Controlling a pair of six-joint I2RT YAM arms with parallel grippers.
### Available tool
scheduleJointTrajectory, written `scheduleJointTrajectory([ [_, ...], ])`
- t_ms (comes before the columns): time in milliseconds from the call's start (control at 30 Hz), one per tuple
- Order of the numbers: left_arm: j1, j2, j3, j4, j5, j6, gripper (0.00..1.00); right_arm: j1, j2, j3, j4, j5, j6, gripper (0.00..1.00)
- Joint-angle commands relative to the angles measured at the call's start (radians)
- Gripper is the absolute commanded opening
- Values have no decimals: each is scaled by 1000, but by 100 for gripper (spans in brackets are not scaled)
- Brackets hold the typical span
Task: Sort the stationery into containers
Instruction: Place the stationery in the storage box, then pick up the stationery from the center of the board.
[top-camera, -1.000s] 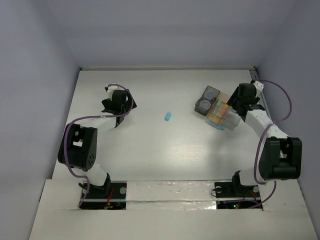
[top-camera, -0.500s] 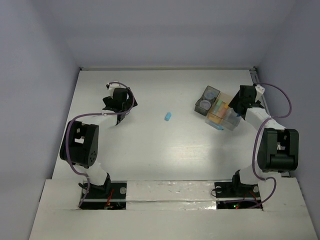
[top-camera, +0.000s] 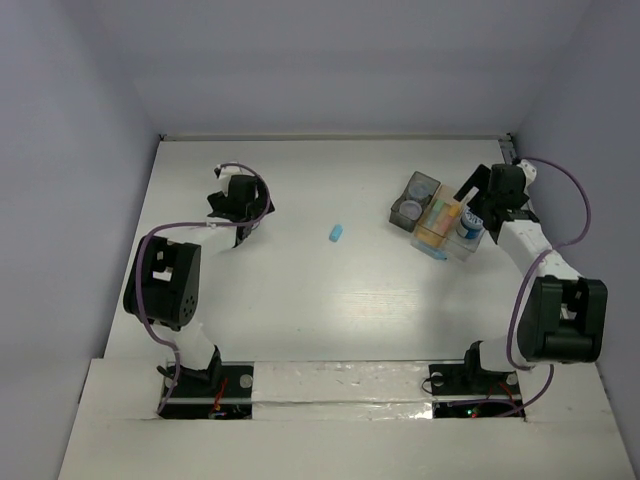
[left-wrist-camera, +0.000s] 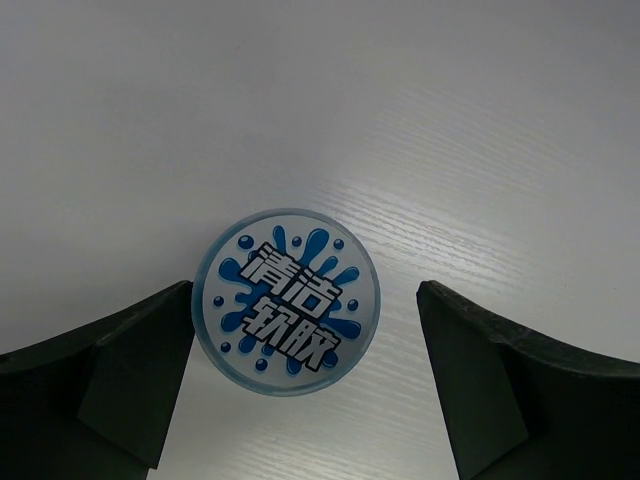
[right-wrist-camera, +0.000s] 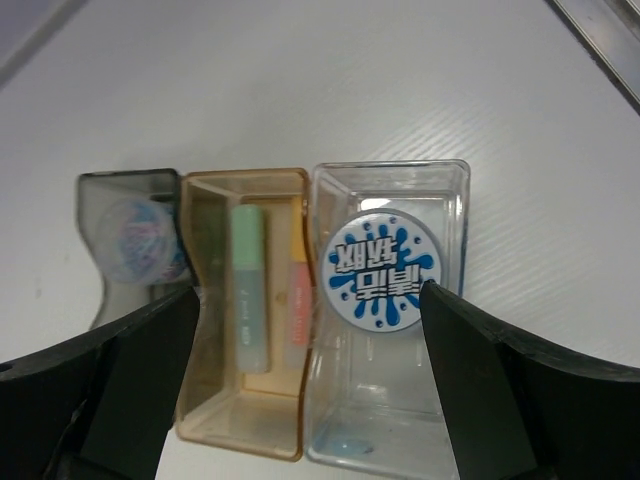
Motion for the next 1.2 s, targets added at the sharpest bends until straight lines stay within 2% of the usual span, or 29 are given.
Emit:
scheduleJointTrajectory([
  [0, 2, 2, 49, 10, -35, 17, 87, -4, -74, 10, 66, -78, -2, 97],
  [100, 2, 19, 54, 10, -40, 24, 78, -4, -157, -27, 86, -117, 9, 97],
  [133, 2, 28, 54, 13, -41, 24, 57, -4, -180, -35, 86, -124, 10, 97],
  [200, 2, 37, 51, 19, -51, 24, 40, -4, -240, -47, 83, -152, 17, 97],
  [233, 2, 43, 54, 15, -54, 24, 24, -4, -260, -50, 83, -163, 20, 97],
  [300, 2, 36, 54, 10, -48, 16, 7, -4, -295, -64, 83, -196, 26, 97],
  [333, 2, 26, 49, 11, -38, 13, 4, -4, -327, -69, 86, -210, 27, 97],
  [400, -8, -23, 35, 24, -22, 8, 0, 5, -349, -76, 86, -235, 29, 98],
  [467, -39, -81, 38, 11, -31, 10, 0, 14, -372, -75, 83, -296, 29, 98],
  [600, -188, -174, 100, -22, -55, 16, 0, 23, -435, -72, 66, -331, 33, 99],
  [633, -259, -199, 117, -27, -57, 17, 0, 23, -453, -70, 61, -334, 33, 99],
  [767, -407, -210, 198, 25, 56, 4, 0, 23, -567, -35, 26, -325, 30, 98],
  [833, -462, -182, 250, 80, 90, -3, 0, 23, -625, 29, -3, -312, 24, 91],
  [867, -525, -170, 268, 100, 97, 4, 0, 23, -642, 54, -14, -305, 24, 85],
  [900, -553, -153, 288, 122, 101, 14, 0, 23, -659, 98, -32, -307, 23, 58],
  [933, -580, -109, 333, 149, 112, 33, 0, 23, -688, 120, -41, -310, 26, 44],
  [967, -620, -83, 360, 156, 138, 36, 0, 23, -702, 138, -49, -314, 27, 20],
  [1000, -636, -52, 421, 160, 153, 37, 0, 23, -716, 164, -58, -324, 35, 13],
  [1033, -651, 13, 458, 160, 188, 37, 0, 23, -740, 174, -61, -328, 36, 12],
  [1167, -711, 181, 633, 163, 248, 39, 0, 23, -777, 203, -89, -383, 43, 17],
])
